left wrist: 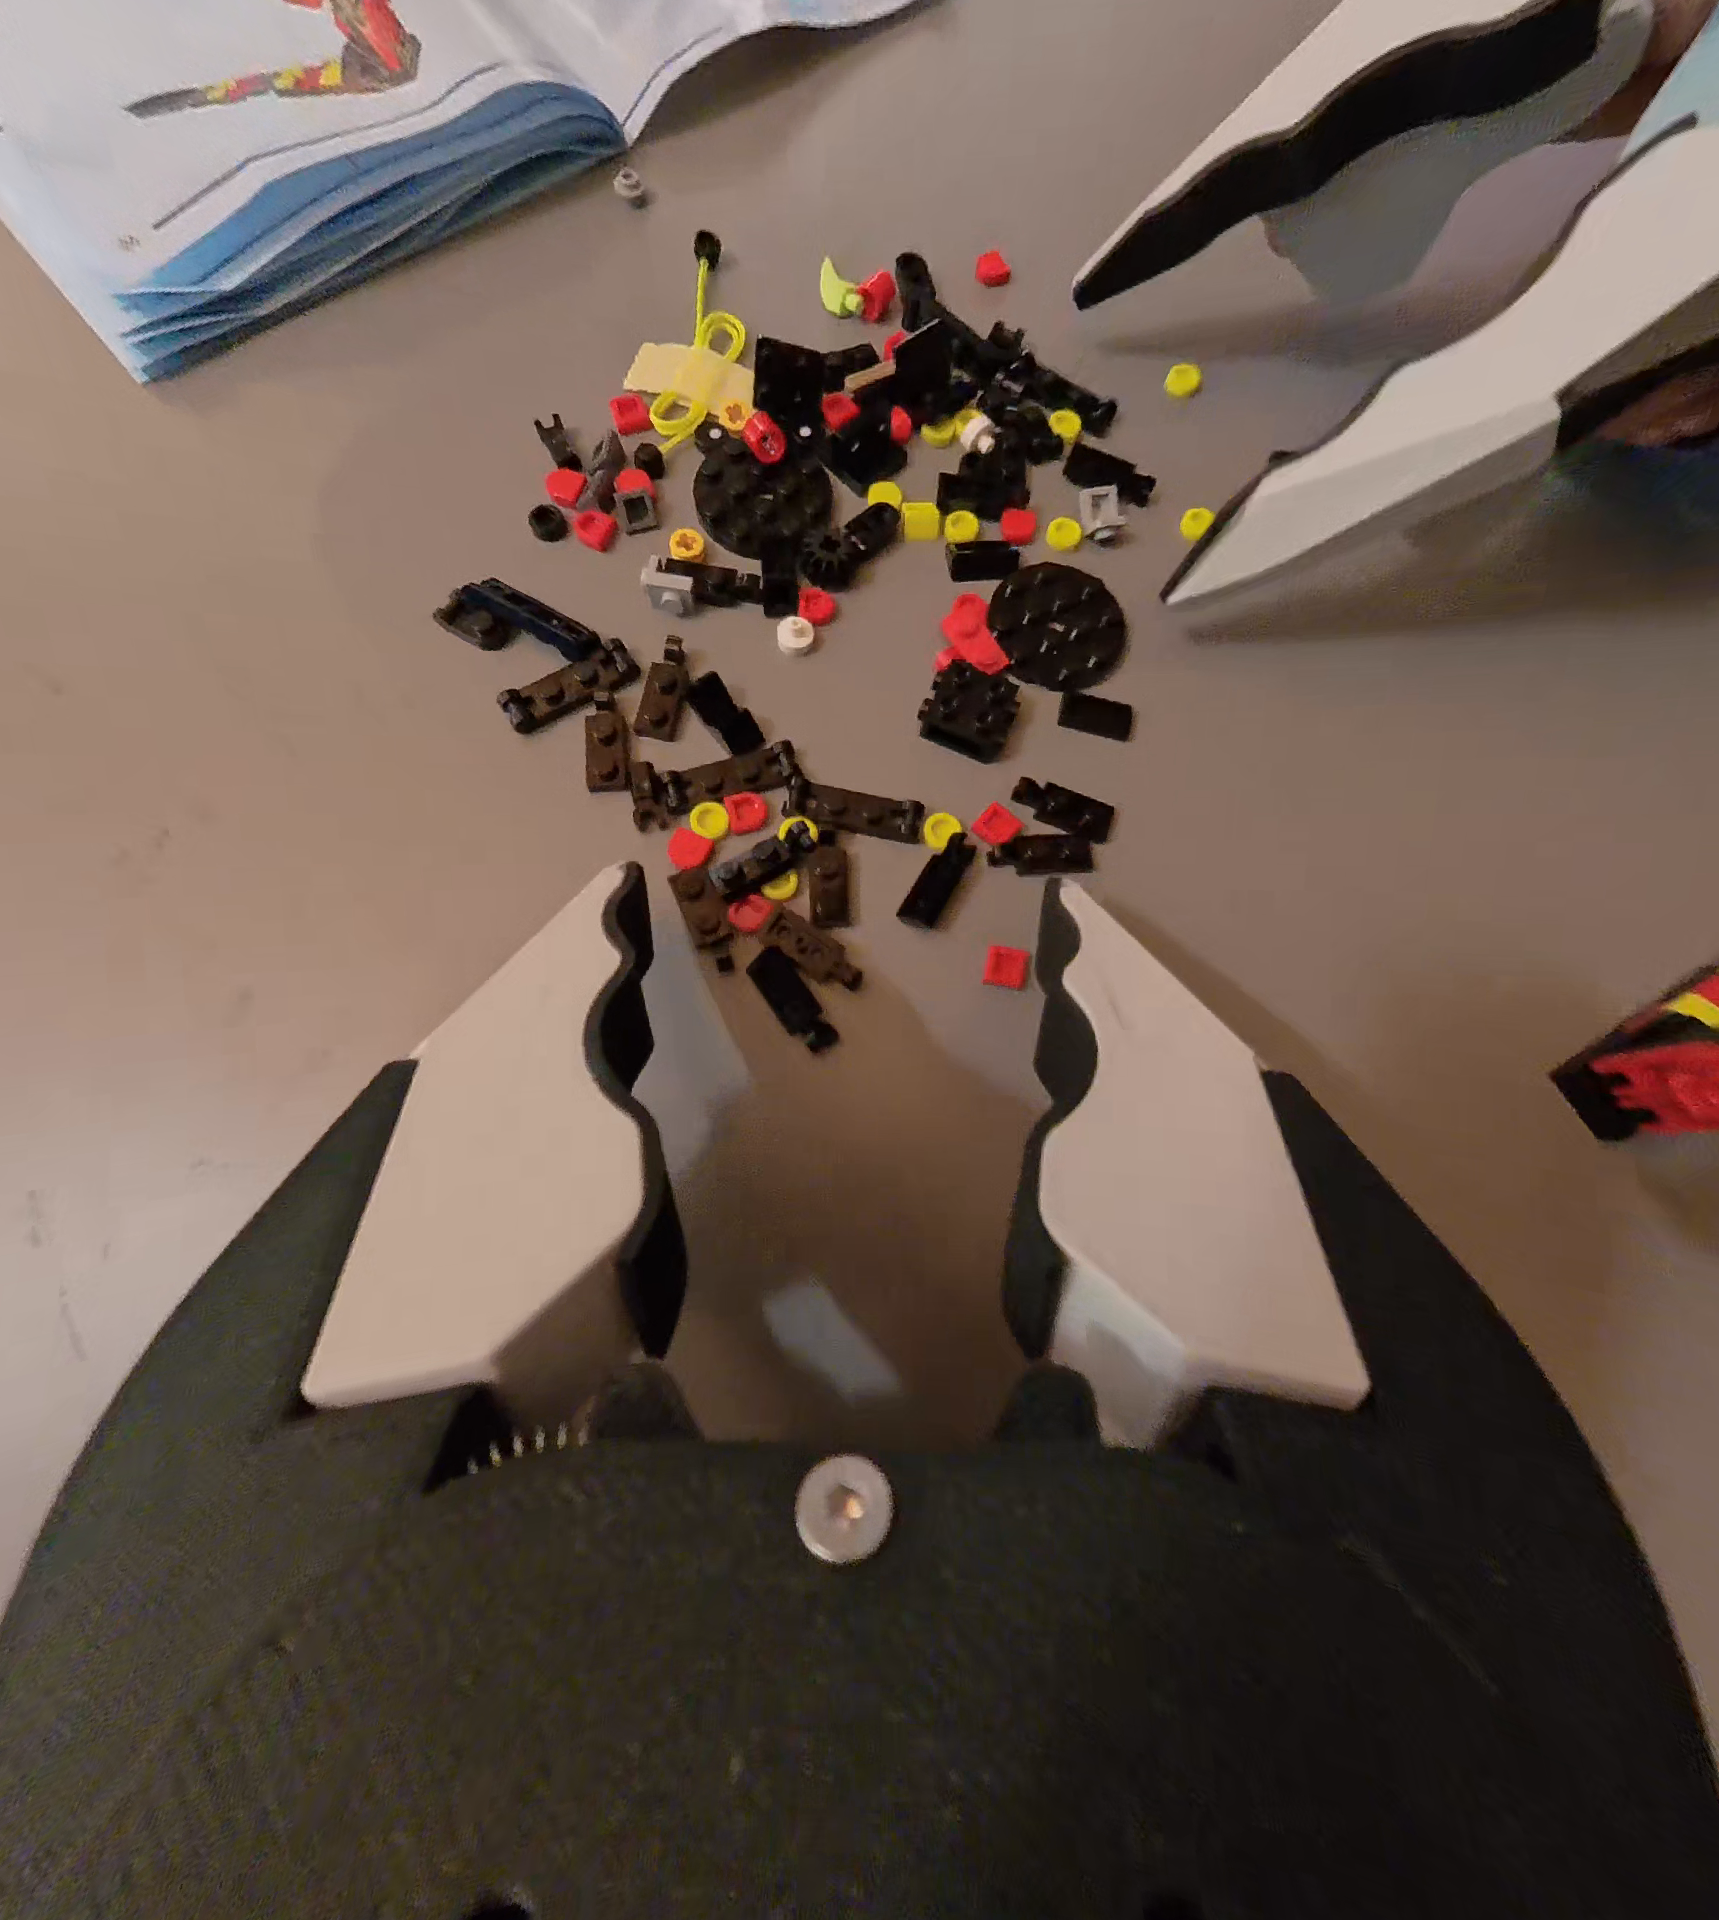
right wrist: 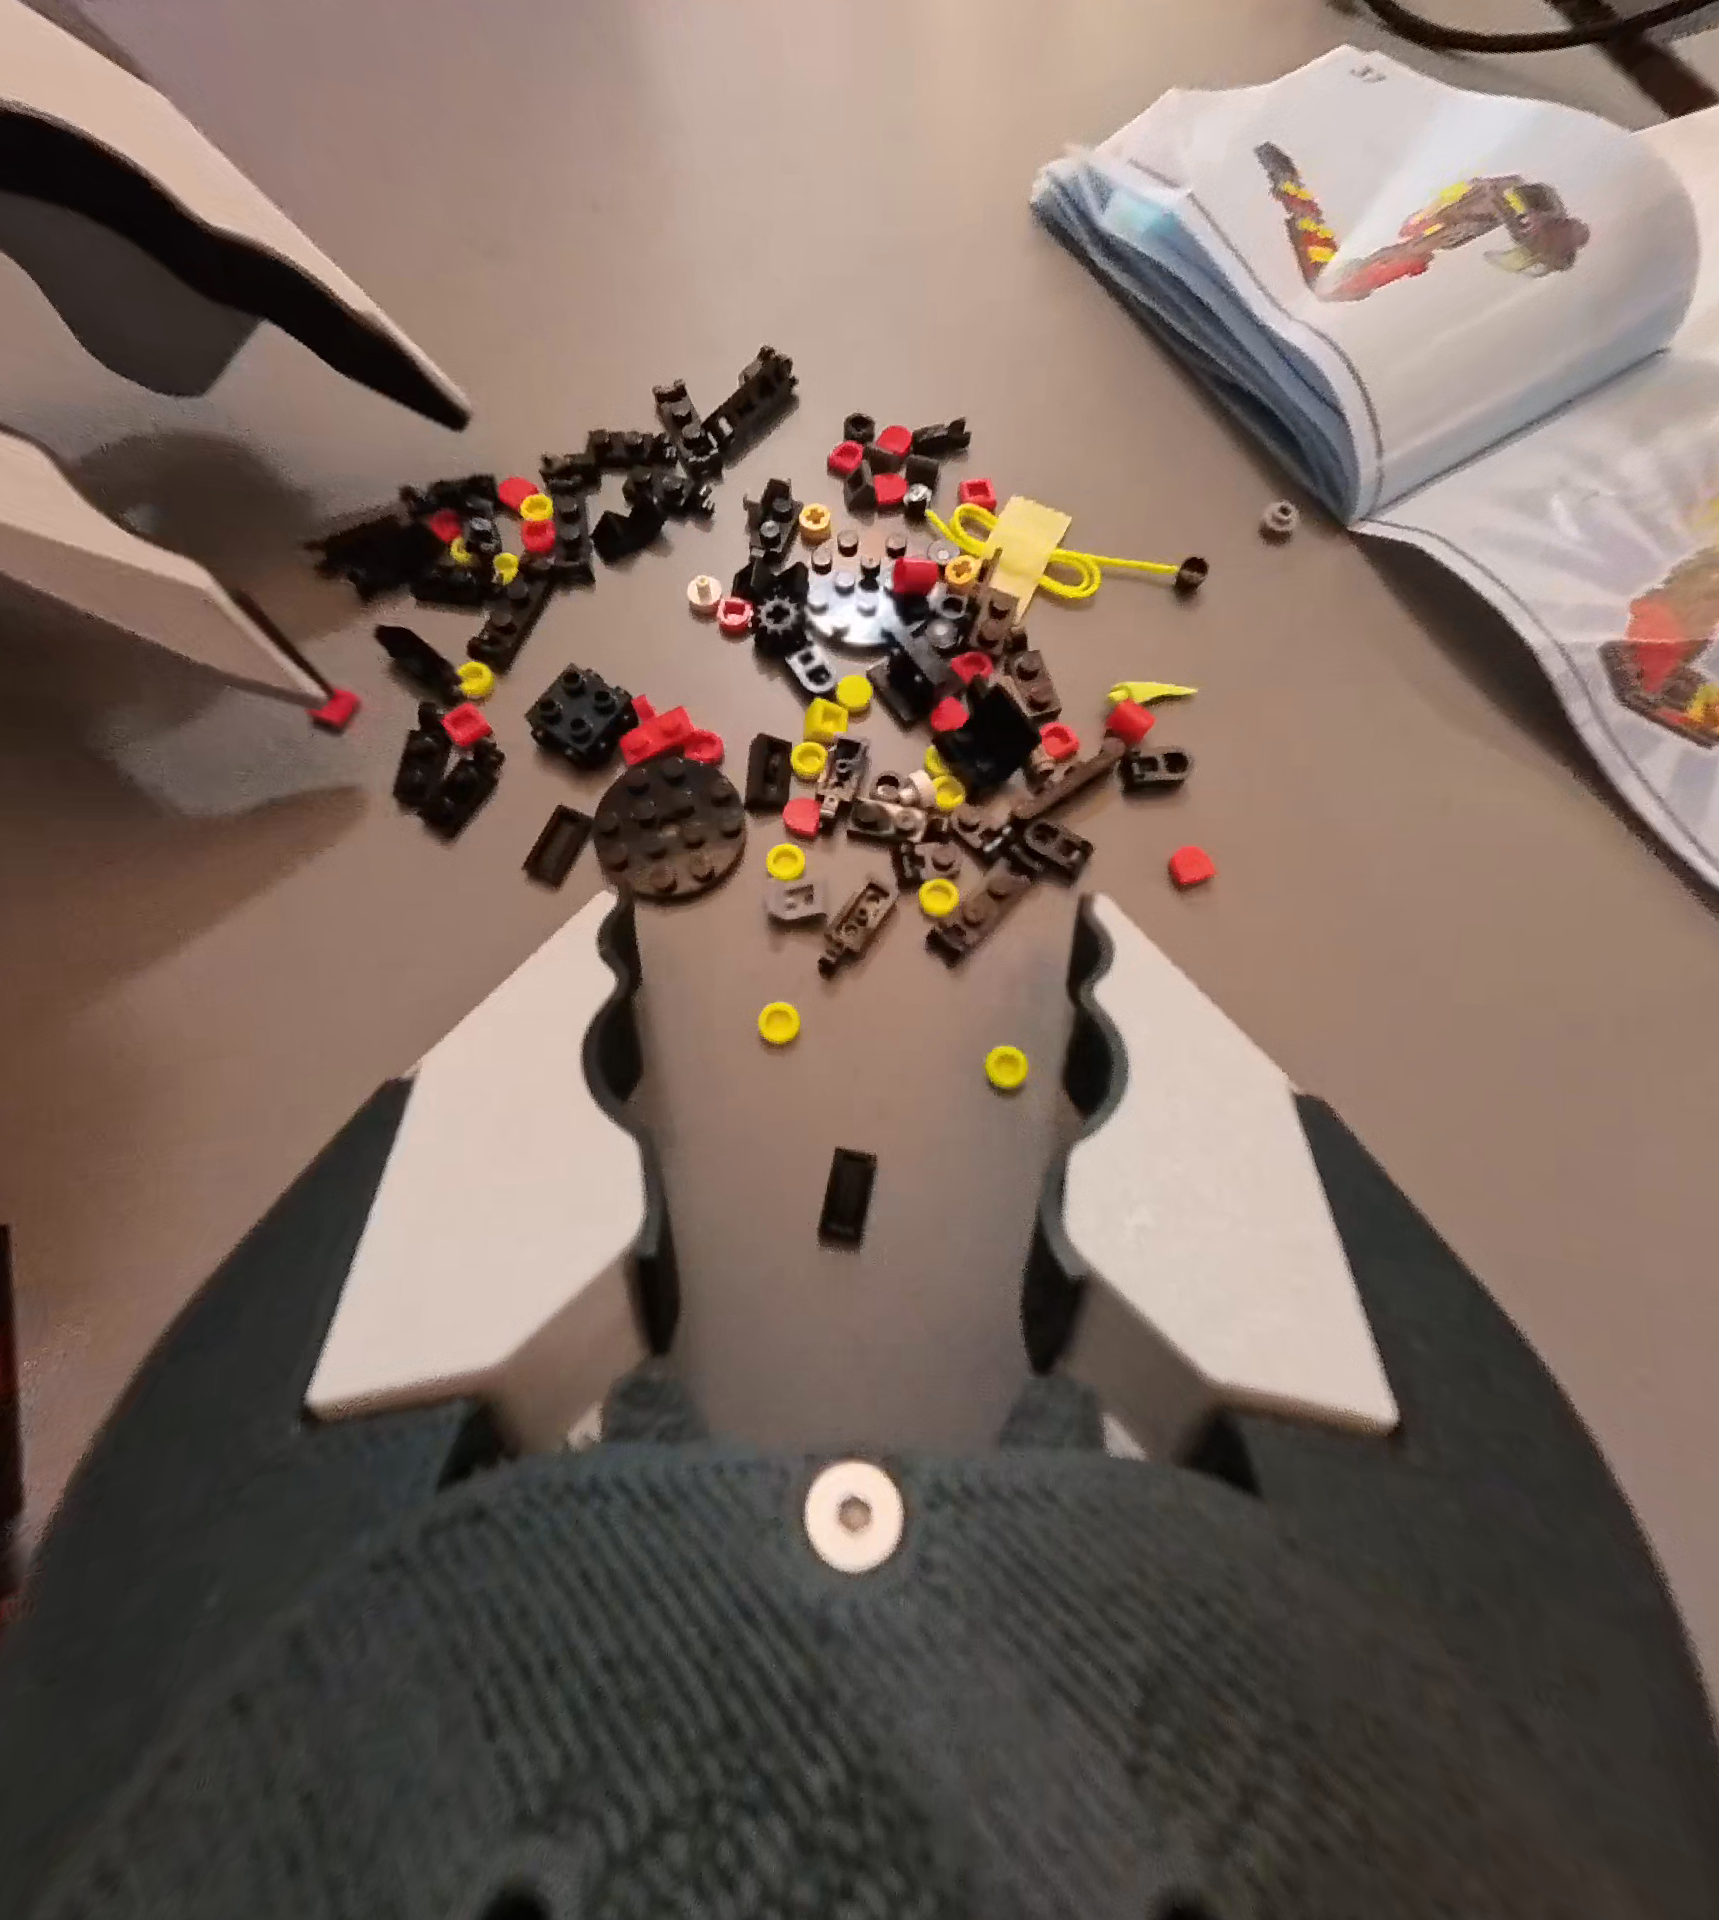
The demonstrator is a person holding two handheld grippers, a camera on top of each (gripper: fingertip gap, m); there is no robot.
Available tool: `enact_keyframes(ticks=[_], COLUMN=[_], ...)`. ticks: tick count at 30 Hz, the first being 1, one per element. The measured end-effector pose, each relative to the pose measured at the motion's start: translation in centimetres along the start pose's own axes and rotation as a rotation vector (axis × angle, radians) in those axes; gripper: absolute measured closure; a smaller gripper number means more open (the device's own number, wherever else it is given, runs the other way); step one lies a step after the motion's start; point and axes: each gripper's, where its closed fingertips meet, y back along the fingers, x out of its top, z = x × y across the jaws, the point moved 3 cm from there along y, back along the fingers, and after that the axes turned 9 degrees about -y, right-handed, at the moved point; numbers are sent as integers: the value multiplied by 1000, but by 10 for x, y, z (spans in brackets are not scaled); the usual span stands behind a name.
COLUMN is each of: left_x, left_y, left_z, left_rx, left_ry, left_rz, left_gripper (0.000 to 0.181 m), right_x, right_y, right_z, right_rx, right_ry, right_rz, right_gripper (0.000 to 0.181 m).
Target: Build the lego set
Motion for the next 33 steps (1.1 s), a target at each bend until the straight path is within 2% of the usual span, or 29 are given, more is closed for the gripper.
enact_keyframes(ticks=[3,6,11,17,21,24,27,30,33], left_x=[-4,-10,-15,-10,-6,-5,-7,-8,-3], left_y=[15,21,14,6,5,7,8,4,1], left_z=[-4,-11,-10,-9,-13,-20,-26,-30,-32], left_rx=[-5,3,-28,-57,-51,-47,-52,-71,-78], left_ry=[-2,8,42,53,48,68,99,109,111], left_rz=[14,-7,-23,-13,-5,9,17,20,31], left_gripper=[105,106,109,110,110,111,111,116,116], right_x=[-2,-15,-30,-17,-2,8,7,3,7], right_y=[13,19,26,10,-4,7,19,14,-2], right_z=[12,20,22,22,14,27,44,63,92], right_rx=[-21,-42,-34,-38,-6,-25,-41,-115,-250], right_ry=[-26,-39,-57,-42,-2,-18,-67,-78,-95], right_rz=[16,-39,-50,-20,-23,13,32,8,-25], right_gripper=[96,92,113,145,135,139,146,154,170])
